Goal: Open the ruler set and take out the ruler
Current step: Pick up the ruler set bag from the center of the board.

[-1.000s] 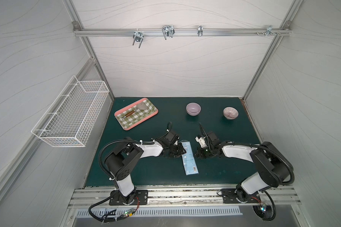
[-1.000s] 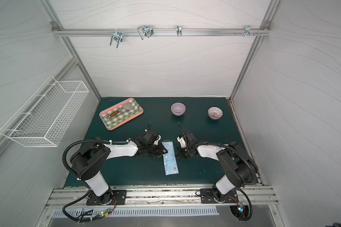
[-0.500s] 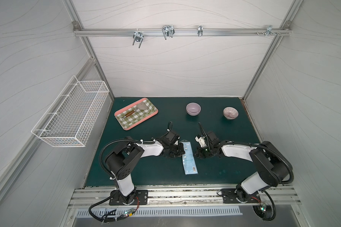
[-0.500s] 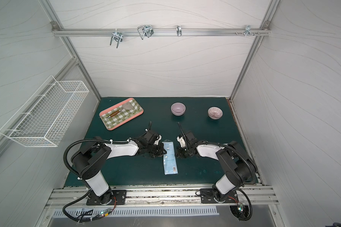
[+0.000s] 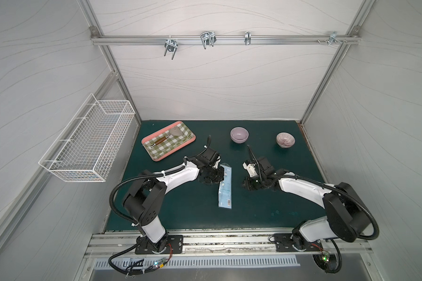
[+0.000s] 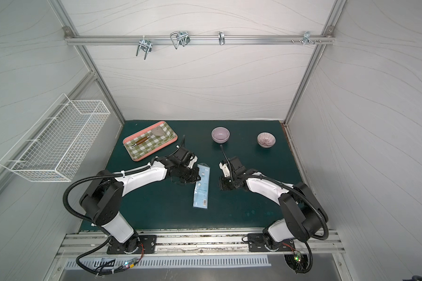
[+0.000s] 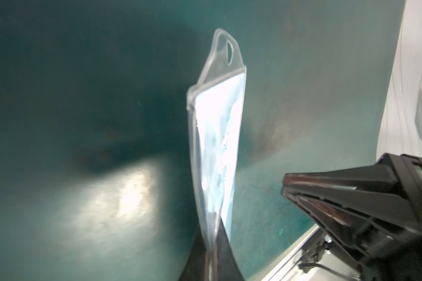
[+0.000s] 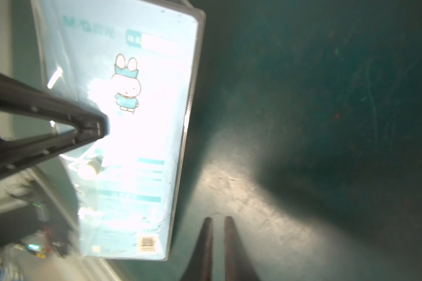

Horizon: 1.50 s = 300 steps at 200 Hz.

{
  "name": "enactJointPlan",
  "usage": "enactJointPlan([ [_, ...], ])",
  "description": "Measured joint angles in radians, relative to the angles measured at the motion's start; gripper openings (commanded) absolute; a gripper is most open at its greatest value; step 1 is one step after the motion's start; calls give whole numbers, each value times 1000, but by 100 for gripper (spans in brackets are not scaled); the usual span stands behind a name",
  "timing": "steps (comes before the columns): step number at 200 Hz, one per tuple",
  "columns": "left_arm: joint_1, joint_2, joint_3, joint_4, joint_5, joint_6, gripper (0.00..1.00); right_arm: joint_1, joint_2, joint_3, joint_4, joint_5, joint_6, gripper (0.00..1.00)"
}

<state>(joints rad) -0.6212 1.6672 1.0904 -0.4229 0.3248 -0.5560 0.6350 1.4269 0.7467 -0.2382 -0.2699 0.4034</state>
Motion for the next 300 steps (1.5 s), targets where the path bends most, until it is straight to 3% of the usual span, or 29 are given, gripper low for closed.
enactJointPlan([
  [46,47,-58,92,-115,-13,161,0,-27,-35,21,11,-72,-48,57],
  [112,123,-110,110,-119,101,260,0,-98,-35,61,143,-266,-97,70],
  [200,131,-153,115,21,305,262,0,-113,72,126,401,-465,-48,64],
  [300,135,-162,115,40,333,256,0,-113,71,133,509,-509,-7,36],
])
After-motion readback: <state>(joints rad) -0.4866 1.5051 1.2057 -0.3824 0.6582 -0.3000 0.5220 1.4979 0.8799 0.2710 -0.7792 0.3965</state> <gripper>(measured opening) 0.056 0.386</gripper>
